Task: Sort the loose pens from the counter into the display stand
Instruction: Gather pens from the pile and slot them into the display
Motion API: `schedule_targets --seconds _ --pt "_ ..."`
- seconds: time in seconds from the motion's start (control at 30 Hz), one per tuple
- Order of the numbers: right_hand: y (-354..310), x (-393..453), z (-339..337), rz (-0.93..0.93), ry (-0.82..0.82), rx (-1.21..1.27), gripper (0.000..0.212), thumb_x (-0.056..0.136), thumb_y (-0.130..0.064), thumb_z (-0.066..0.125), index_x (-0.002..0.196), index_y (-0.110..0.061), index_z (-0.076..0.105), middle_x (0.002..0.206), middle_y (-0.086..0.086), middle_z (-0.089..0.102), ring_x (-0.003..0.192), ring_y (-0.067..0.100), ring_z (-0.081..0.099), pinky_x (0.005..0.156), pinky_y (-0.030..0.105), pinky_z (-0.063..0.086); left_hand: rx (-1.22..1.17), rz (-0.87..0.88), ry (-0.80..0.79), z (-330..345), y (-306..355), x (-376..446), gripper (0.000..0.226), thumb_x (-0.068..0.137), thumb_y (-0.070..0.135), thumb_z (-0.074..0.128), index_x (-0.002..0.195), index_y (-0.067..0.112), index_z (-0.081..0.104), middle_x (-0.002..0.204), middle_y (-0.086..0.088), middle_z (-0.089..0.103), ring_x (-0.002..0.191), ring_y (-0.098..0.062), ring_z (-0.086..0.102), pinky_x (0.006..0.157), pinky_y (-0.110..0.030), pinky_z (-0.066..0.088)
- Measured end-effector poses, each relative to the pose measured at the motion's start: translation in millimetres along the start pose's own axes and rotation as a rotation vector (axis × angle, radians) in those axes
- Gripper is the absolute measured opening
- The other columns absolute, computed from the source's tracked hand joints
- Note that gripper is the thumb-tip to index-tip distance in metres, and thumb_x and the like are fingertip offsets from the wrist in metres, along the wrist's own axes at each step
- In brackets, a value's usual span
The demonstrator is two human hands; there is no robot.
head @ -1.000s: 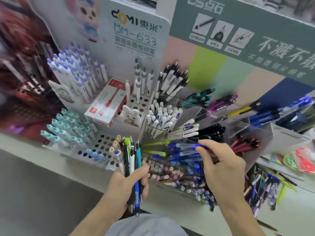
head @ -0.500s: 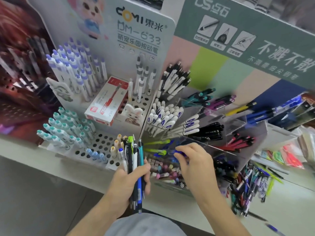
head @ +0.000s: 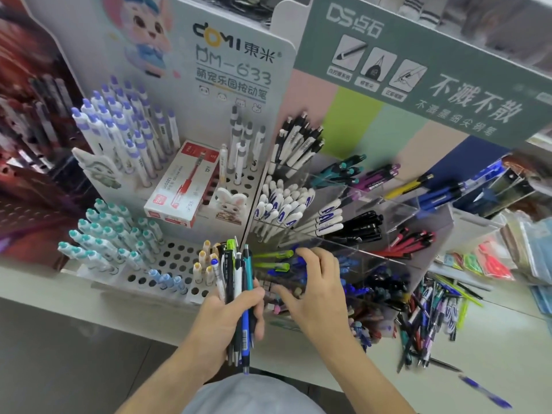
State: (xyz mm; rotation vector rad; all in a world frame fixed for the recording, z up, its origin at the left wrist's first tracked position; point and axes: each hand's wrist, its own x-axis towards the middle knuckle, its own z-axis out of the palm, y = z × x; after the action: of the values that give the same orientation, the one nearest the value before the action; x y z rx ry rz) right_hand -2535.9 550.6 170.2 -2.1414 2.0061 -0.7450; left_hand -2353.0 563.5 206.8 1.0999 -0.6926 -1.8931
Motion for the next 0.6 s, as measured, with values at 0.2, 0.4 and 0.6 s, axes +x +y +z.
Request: schedule_targets --seconds 0.2,0.4,0.6 --pt "3.6 29.6 -12.3 0.076 0.061 0.14 0.035 0.079 -0.007 0.085 0.109 -0.015 0.07 0.101 -0.009 0.053 0.085 0.004 0.052 0.08 0.025 0.052 -0.001 -0.029 -0.027 0.7 2.9 0.1 0.011 0.094 0.011 0.062 0.098 0.001 0.059 0.067 -0.013 0.054 0.049 -0.027 0.05 0.049 -0.031 0.046" --pt "1.1 12.0 -13.3 0.113 -0.025 0.186 0.079 0.066 -0.03 0.095 0.136 -0.022 0.059 0.124 -0.008 0.043 0.099 0.008 0.053 0.086 0.02 0.052 -0.018 -0.031 -0.021 -2.0 3.2 2.2 0.015 0.092 0.012 0.063 0.101 0.0 0.058 0.066 -0.013 0.054 0.048 -0.026 0.05 0.048 -0.031 0.046" --pt "-14.8 -2.2 14.3 0.07 0.155 -0.012 0.085 0.057 -0.05 0.093 0.125 -0.016 0.055 0.129 0.006 0.038 0.117 0.023 0.043 0.095 0.033 0.05 -0.005 -0.039 -0.007 -2.4 1.6 5.2 0.022 0.083 0.02 0.068 0.092 0.001 0.06 0.066 -0.014 0.054 0.048 -0.027 0.051 0.046 -0.031 0.045"
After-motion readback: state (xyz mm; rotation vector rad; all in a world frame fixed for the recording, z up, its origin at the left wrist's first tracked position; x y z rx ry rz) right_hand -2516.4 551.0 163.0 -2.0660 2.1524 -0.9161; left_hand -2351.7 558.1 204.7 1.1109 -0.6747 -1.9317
